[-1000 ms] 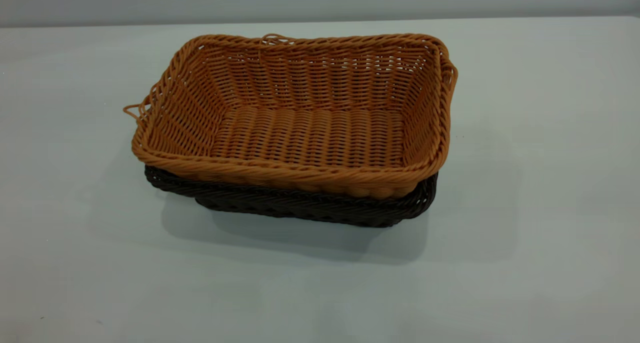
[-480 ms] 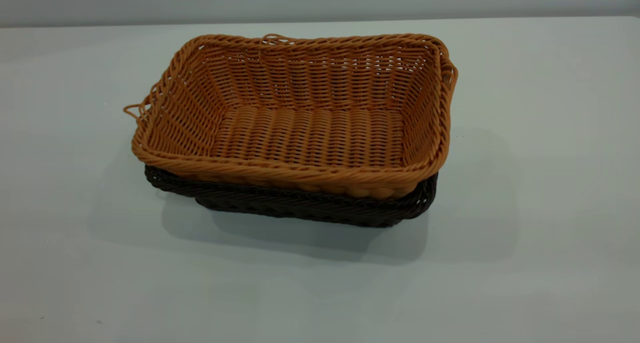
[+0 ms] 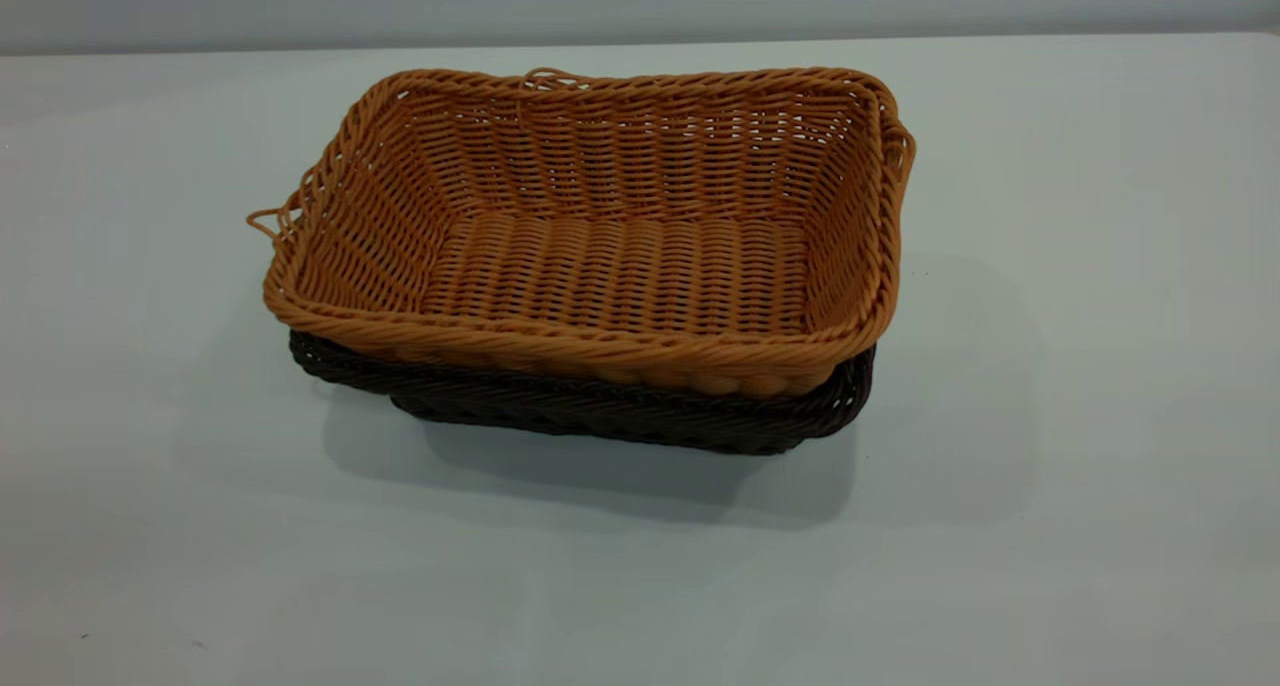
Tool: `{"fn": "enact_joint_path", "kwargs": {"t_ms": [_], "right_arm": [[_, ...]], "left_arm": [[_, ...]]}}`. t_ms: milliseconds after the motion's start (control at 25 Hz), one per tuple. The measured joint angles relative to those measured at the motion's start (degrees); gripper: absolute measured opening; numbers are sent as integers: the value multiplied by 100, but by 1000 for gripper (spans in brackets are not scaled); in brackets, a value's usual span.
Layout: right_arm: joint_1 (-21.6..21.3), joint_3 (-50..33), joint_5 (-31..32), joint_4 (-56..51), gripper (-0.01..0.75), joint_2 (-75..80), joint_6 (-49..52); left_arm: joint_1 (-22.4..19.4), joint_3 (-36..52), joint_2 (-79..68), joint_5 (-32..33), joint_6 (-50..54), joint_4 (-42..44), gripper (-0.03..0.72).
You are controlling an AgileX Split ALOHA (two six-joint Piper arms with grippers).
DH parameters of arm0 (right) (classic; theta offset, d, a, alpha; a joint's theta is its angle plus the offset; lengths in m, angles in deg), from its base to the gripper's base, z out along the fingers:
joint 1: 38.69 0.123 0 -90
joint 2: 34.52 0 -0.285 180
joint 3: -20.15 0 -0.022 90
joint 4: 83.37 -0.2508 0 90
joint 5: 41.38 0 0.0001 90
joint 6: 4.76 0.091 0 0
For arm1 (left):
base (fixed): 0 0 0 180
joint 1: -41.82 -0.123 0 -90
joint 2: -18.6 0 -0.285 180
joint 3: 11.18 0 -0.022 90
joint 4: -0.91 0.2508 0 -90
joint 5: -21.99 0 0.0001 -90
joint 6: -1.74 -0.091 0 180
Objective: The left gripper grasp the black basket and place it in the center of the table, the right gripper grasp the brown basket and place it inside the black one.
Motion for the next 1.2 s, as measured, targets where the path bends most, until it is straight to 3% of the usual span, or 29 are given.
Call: {"fn": "enact_joint_path", "kwargs": {"t_ms": [720,1200], "right_arm": [[-17,0,0,-5,563,0,5],[-1520,0,0,-22,563,0,5]], "left_arm": [[0,174,0,-192,194,-121,547],[48,174,637,-183,194,-219,547]]}}
